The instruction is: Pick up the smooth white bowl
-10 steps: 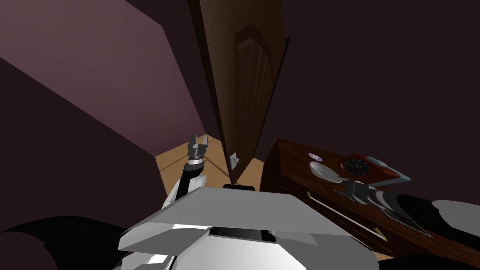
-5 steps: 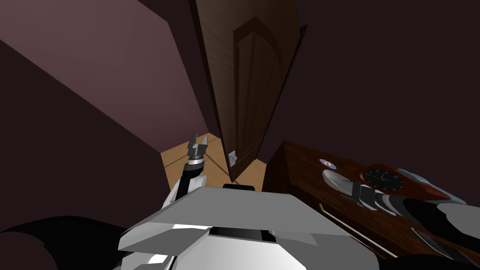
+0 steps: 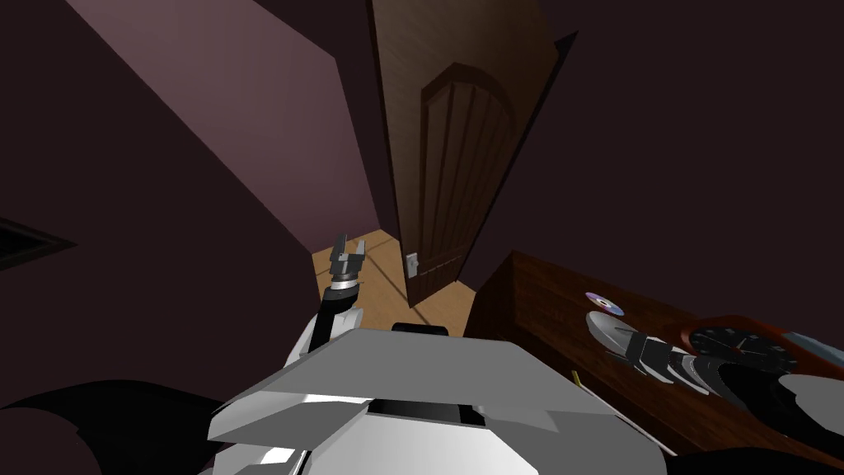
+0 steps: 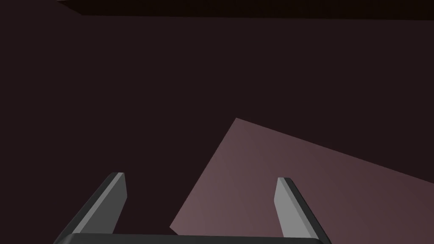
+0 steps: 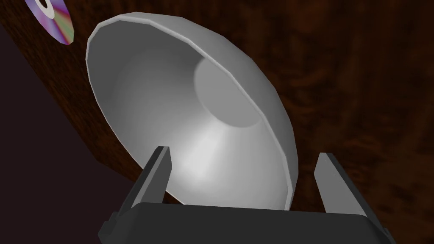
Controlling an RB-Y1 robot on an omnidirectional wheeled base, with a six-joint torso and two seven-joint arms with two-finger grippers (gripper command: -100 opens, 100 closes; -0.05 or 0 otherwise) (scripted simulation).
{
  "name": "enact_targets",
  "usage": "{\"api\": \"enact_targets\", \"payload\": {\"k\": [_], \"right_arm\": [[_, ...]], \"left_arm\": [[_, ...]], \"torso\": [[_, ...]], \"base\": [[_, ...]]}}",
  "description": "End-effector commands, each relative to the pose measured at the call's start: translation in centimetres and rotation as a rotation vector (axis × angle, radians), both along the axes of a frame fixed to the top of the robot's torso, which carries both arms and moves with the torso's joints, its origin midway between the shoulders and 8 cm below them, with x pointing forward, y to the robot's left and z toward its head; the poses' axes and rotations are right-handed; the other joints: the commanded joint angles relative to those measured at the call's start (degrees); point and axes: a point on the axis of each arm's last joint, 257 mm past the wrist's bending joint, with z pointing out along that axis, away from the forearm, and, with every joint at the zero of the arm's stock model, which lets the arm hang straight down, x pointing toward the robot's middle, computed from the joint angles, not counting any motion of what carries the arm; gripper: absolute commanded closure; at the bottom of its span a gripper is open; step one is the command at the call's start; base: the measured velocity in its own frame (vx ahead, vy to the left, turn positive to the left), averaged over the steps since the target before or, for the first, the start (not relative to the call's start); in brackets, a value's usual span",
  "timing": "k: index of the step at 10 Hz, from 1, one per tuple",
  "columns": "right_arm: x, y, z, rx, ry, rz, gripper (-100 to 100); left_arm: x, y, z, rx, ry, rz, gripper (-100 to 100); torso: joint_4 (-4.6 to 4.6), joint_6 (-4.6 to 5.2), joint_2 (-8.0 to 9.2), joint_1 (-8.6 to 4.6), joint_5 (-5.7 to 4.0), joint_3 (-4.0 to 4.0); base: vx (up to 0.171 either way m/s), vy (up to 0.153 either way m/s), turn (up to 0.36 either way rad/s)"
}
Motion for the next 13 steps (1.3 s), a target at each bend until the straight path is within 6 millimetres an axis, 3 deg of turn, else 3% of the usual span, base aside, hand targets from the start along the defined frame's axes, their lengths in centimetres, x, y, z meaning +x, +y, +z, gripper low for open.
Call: {"api": "enact_targets", "payload": {"k": [1,5,6,7,11,12,13], "right_arm": [[0.0,0.0,0.0,0.000,0.000,0.000,100],[0.2,0.0,0.2,-0.001,-0.006,0.000,100],[0.2,0.0,0.1,-0.001,-0.005,0.000,0],[0.1,0.2,0.4,0.000,0.001,0.015,100],[2.8,2.1,2.0,-0.003,0.002,0.133,100],[2.2,1.7,1.9,-0.003,0.003,0.109,100],[2.2,1.8,1.9,-0.001,0.005,0.115,0]], "left_arm": [[0.0,0.0,0.0,0.000,0.000,0.000,0],[0.0,0.0,0.0,0.000,0.000,0.000,0],[0.0,0.0,0.0,0.000,0.000,0.000,0],[0.0,0.0,0.0,0.000,0.000,0.000,0],[0.0,0.0,0.0,0.000,0.000,0.000,0],[0.0,0.0,0.0,0.000,0.000,0.000,0],[0.0,0.0,0.0,0.000,0.000,0.000,0]], "torso": [[0.00,0.00,0.00,0.00,0.00,0.00],[-0.21,-0.01,-0.43,0.00,-0.03,-0.32],[-0.19,-0.02,-0.43,0.00,-0.03,-0.31],[-0.19,-0.02,-0.43,0.00,-0.03,-0.30],[-0.19,0.06,-0.73,0.20,0.05,-0.44],[-0.18,0.06,-0.74,0.24,0.07,-0.44],[-0.15,-0.06,-0.59,0.16,0.04,-0.36]], "base": [[-0.011,-0.002,-0.014],[-0.002,0.000,0.001],[0.000,0.000,0.000],[0.046,-0.004,-0.196],[0.117,0.022,-0.299],[0.054,0.025,-0.068],[0.008,0.006,0.010]]}}
